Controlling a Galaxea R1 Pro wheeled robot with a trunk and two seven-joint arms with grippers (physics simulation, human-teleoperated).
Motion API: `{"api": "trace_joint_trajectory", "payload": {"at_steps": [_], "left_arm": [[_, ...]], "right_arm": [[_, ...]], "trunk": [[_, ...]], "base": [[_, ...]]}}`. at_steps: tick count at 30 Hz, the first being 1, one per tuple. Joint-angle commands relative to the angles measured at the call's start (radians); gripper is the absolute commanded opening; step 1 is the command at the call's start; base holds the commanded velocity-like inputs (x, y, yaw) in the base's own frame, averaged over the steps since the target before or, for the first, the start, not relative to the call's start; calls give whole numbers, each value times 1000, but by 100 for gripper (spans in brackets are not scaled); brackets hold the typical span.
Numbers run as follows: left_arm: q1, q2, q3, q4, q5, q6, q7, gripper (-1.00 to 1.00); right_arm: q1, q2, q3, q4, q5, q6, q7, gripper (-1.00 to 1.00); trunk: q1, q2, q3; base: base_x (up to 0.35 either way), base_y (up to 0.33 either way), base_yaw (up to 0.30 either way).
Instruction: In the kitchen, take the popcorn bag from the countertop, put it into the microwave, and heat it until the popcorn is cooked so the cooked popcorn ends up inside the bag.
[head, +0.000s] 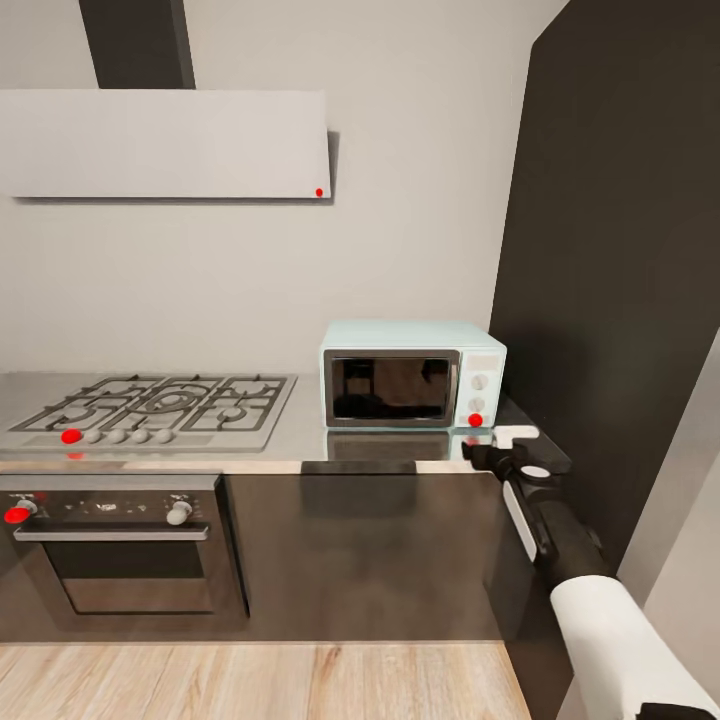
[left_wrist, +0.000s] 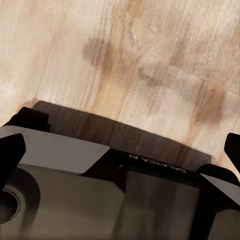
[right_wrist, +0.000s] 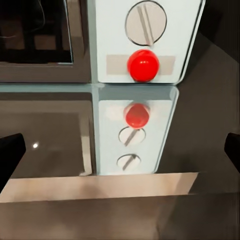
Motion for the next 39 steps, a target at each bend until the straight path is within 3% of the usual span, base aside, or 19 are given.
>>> {"api": "trace_joint_trajectory", "payload": {"at_steps": [1,3,4,11,22,39], "left_arm": [[-1,0,-8,1,11,-1,-3,100],[-1,0,-8,1,11,-1,-3,100],[-1,0,-8,1,11,-1,-3,100],[-1,-1,-8,1,9,-1,-3,100],[-1,0,-8,1,10,-2,-3,100],[-1,0,-8,0,12,-2,3,100]], "right_arm": [[0,-1,-1,-4,8,5,4,100],[0,0,-2,-5,6,3,6,100],[0,0,-3,-5,6,-1,5,-100],[0,1,-3,7,3,-37,-1,-100],[0,-8,-3,11,1,-36,-4,-100],[0,-10,-3,13,0,-36,0,-100]], "trunk": [[0,-1,-1],[0,-1,-1],[0,-1,-1],[0,-1,-1],[0,-1,-1],[0,-1,-1]], "base": [[0,0,0],[0,0,0],[0,0,0],[19,0,0],[271,0,0],[9,-48,0]]}}
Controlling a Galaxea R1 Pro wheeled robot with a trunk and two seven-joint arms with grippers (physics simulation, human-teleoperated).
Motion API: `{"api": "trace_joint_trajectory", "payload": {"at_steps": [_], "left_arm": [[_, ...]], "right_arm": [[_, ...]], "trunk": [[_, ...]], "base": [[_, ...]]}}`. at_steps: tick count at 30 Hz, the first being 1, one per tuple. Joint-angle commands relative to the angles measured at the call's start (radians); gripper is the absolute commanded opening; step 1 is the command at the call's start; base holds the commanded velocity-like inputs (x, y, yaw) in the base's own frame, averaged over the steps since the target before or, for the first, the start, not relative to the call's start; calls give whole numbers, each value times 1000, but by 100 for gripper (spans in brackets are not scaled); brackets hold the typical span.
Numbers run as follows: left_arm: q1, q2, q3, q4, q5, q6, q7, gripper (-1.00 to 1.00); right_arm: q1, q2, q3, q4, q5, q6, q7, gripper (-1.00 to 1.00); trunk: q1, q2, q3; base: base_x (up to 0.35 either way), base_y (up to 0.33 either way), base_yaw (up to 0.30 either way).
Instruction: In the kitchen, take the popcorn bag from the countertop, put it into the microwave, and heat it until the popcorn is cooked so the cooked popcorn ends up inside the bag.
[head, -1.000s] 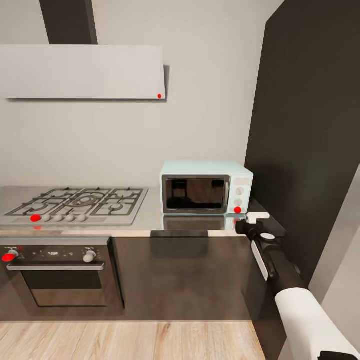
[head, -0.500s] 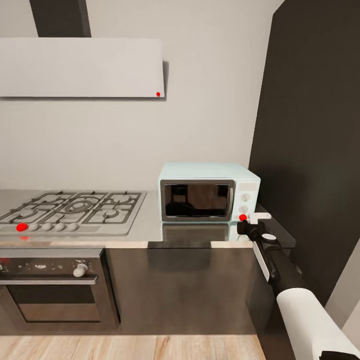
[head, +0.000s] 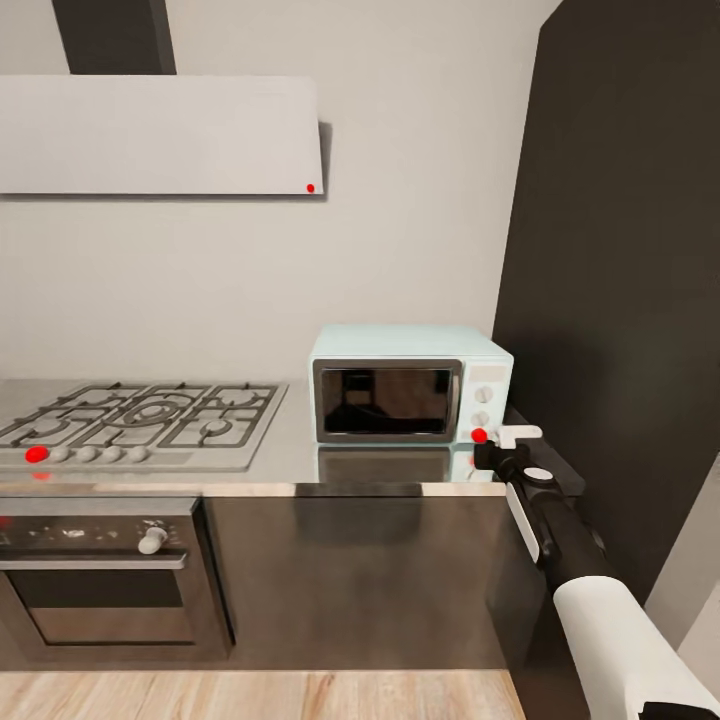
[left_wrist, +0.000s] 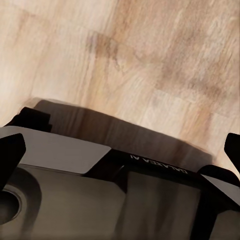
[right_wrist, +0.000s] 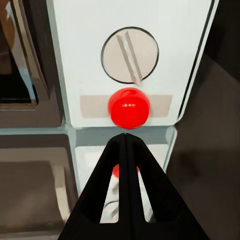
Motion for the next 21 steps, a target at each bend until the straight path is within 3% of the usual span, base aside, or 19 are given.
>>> {"api": "trace_joint_trajectory", "payload": {"at_steps": [1,21], "left_arm": [[-1,-1,-8,1,11,-1,-3,100],[-1,-1,-8,1,11,-1,-1,100]], "right_arm": [[0,0,-1,-2,7,6,3,-100],[0,-1,-1,18,8,6,11,-100]], "trunk": [[0,-1,-1],[0,-1,-1]], "base": [[0,-13,0],[48,-18,0]]}}
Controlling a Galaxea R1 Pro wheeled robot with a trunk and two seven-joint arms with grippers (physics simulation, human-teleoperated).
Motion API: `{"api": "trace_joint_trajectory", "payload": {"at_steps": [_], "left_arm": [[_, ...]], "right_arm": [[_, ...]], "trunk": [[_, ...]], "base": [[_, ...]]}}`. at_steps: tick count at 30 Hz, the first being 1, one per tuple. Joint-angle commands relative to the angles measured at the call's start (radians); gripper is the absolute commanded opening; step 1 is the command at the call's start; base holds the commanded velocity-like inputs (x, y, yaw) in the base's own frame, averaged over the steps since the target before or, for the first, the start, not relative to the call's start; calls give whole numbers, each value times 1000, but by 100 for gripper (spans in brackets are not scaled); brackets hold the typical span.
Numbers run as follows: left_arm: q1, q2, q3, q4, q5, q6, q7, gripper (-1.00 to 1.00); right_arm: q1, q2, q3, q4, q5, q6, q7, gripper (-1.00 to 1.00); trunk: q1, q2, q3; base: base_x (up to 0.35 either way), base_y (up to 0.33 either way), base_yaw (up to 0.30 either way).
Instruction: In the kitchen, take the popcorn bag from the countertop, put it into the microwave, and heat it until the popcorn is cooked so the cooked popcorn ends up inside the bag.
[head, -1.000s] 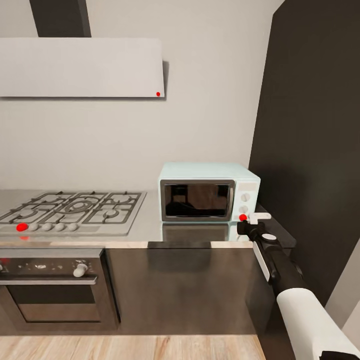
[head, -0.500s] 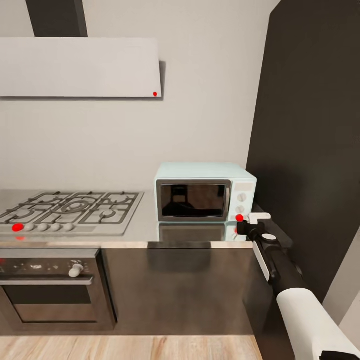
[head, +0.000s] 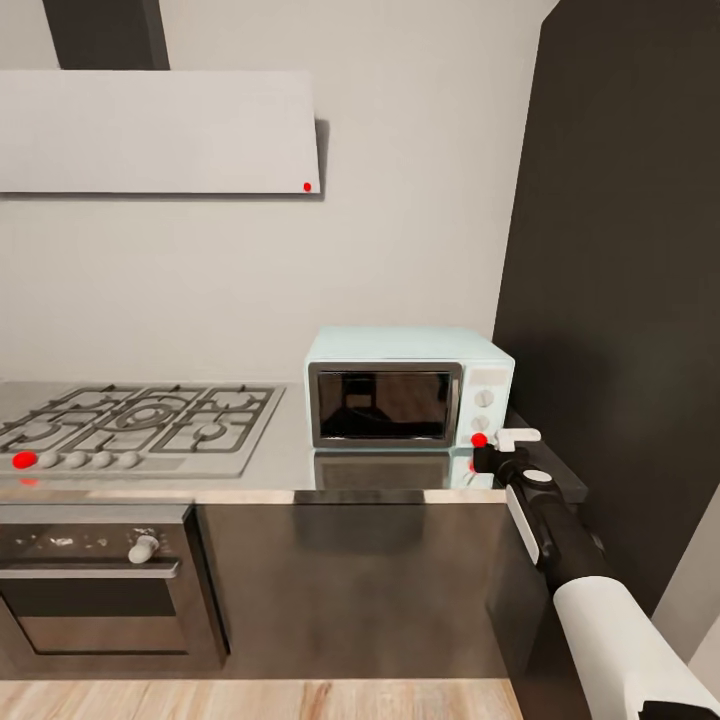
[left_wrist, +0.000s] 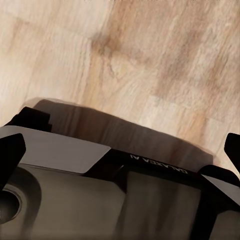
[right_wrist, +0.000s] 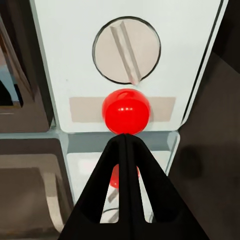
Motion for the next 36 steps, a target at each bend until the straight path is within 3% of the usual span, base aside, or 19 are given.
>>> {"api": "trace_joint_trajectory", "payload": {"at_steps": [1,9,15,26,27,36], "left_arm": [[-1,0,-8,1,10,-1,-3,100],[1,1,-8,0,8,-1,-5,100],[1,0,-8,-1,8,-1,-5,100],[1,0,-5,-1,6,-1,-5,100],[1,0,-5,-1,6,-1,-5,100],[1,1,-5,-1,8,-1,-5,100]], "right_arm": [[0,0,-1,-2,8,6,3,-100],[0,7,-2,27,12,4,-8,-100],[0,-3,-2,49,14,3,-5,-100],[0,-9,-9,52,6,3,45,-100],[0,-9,-10,51,8,4,86,-100],[0,-21,-12,51,12,4,81,-100]], "trunk": [[0,-1,-1],[0,-1,-1],[0,-1,-1],[0,-1,-1],[0,-1,-1],[0,-1,-1]], "base": [[81,0,0],[59,0,0],[0,0,0],[0,0,0],[0,0,0],[60,-46,0]]}}
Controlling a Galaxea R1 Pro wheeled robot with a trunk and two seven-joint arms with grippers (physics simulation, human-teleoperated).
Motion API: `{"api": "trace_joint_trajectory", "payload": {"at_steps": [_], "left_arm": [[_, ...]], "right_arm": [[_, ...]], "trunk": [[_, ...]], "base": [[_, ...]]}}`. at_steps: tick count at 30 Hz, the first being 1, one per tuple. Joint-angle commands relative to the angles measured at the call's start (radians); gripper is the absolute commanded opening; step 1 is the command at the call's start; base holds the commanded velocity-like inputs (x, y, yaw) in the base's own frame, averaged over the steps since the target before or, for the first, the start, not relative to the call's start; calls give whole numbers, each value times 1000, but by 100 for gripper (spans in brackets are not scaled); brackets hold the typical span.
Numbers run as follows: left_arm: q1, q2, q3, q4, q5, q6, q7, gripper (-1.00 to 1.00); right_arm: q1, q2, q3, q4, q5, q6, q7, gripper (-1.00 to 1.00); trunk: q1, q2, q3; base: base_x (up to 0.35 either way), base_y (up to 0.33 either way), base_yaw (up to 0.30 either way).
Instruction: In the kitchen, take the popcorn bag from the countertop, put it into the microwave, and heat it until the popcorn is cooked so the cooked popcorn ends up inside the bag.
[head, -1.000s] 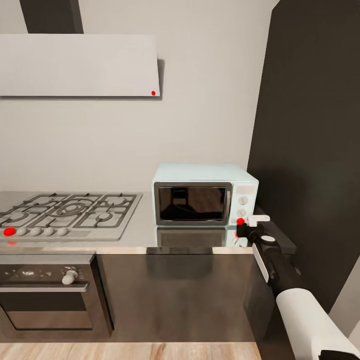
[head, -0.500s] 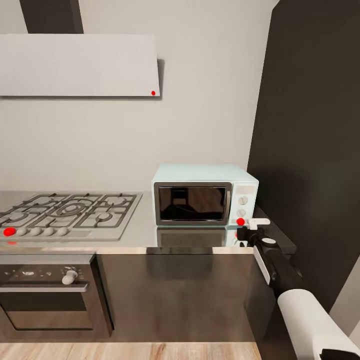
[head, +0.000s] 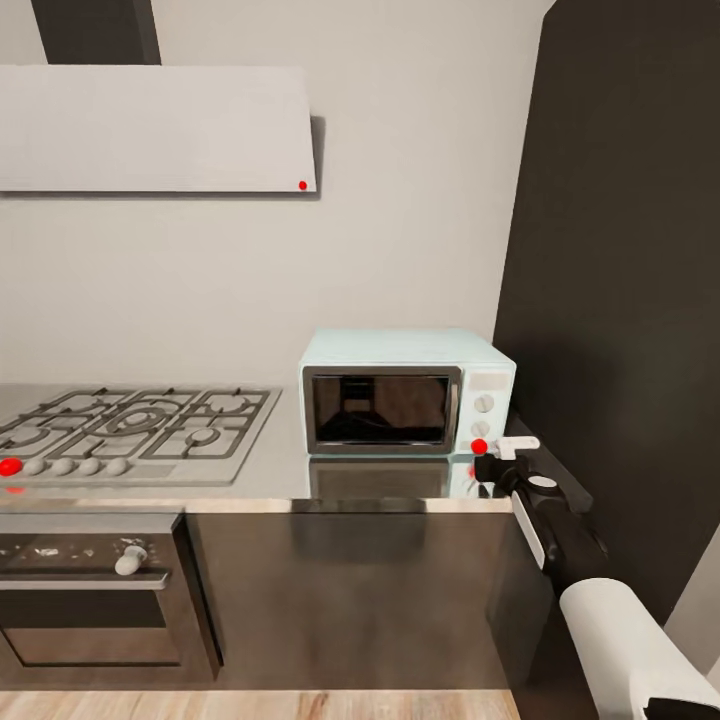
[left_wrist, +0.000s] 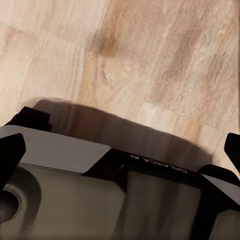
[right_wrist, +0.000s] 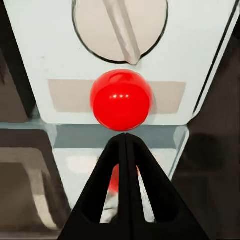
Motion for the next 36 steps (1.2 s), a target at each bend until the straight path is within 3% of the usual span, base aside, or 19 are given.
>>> {"api": "trace_joint_trajectory", "payload": {"at_steps": [1,13,27,36], "left_arm": [[-1,0,-8,1,11,-1,-3,100],[-1,0,-7,1,12,-1,-3,100],[-1,2,-7,1,12,-1,-3,100],[0,0,-7,1,12,-1,-3,100]], "right_arm": [[0,0,-3,-1,8,5,7,-100],[0,5,-1,-2,12,5,-2,-100],[0,2,-2,-1,10,5,-4,-100],[0,3,-2,0,10,5,-3,-100]], "trunk": [[0,-1,-1],[0,-1,-1],[0,-1,-1],[0,-1,-1]], "base": [[84,-70,0],[16,-7,0],[160,0,0],[-88,0,0]]}}
